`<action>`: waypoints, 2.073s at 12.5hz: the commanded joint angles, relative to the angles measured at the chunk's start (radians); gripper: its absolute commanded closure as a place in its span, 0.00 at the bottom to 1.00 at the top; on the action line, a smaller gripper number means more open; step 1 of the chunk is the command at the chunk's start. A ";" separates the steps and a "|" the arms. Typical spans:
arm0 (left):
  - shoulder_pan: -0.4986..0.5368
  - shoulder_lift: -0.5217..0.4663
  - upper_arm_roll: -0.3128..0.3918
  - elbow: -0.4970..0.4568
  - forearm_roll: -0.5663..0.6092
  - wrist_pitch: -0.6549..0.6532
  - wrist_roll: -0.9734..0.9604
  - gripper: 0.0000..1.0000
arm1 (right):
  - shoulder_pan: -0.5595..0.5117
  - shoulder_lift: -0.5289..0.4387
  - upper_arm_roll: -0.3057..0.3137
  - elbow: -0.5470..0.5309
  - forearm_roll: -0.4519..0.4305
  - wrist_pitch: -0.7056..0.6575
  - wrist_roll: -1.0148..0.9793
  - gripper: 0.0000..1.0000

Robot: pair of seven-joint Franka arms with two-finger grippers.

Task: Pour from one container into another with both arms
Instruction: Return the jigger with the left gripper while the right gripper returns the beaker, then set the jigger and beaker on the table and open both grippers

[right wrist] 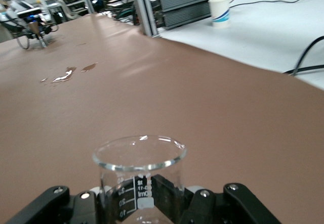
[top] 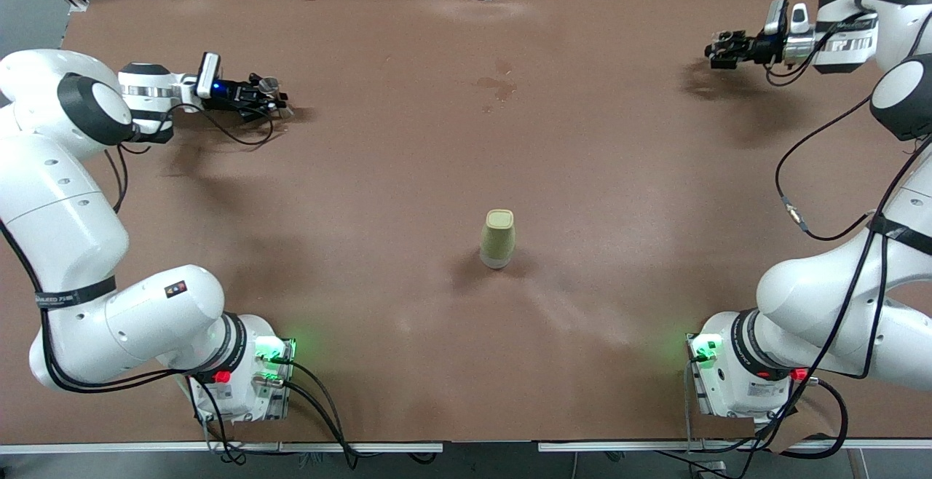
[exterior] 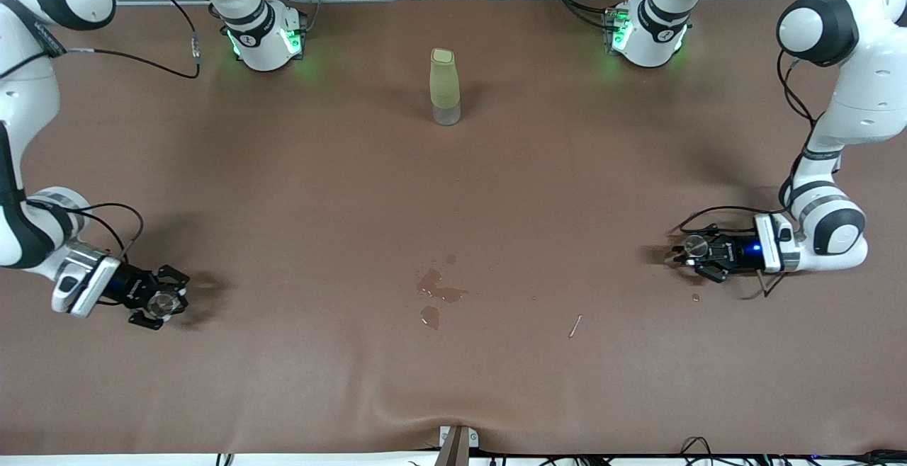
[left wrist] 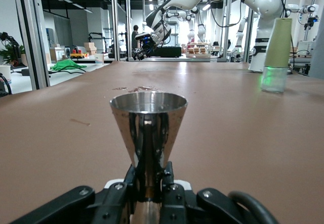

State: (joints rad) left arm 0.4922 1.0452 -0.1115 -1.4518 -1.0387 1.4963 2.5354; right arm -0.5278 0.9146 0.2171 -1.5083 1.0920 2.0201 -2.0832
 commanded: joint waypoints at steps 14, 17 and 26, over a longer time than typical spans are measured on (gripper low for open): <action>0.103 -0.020 0.024 0.007 0.129 -0.022 -0.113 0.00 | -0.075 0.151 0.021 0.062 0.078 -0.081 -0.129 1.00; 0.115 -0.022 0.026 0.027 0.160 -0.048 -0.153 0.00 | -0.074 0.150 0.027 0.071 0.082 -0.086 -0.156 0.16; 0.117 -0.152 0.050 0.117 0.327 -0.090 -0.614 0.00 | -0.095 0.109 0.025 0.074 0.083 -0.181 -0.140 0.00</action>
State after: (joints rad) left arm 0.6123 0.9386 -0.0603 -1.3328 -0.7494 1.4199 2.0300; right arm -0.6076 1.0450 0.2358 -1.4284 1.1738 1.8577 -2.2254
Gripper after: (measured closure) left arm 0.000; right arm 0.000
